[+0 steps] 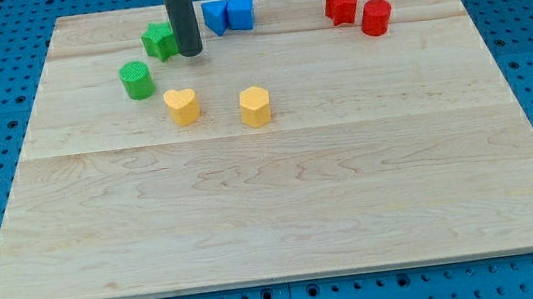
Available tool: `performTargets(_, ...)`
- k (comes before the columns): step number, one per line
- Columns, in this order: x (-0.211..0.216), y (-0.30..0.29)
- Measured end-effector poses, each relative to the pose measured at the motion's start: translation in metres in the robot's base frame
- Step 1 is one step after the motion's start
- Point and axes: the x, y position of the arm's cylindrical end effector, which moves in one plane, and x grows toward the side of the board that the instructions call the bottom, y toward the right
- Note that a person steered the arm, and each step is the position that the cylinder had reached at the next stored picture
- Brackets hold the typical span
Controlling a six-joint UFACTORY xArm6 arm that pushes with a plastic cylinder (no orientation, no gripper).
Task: Separate green star and green circle
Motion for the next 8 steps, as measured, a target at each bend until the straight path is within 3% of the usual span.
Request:
performTargets(2, 0.001, -0.008)
performTargets(4, 0.009, 0.063)
performTargets(6, 0.021, 0.069)
performTargets(8, 0.019, 0.158)
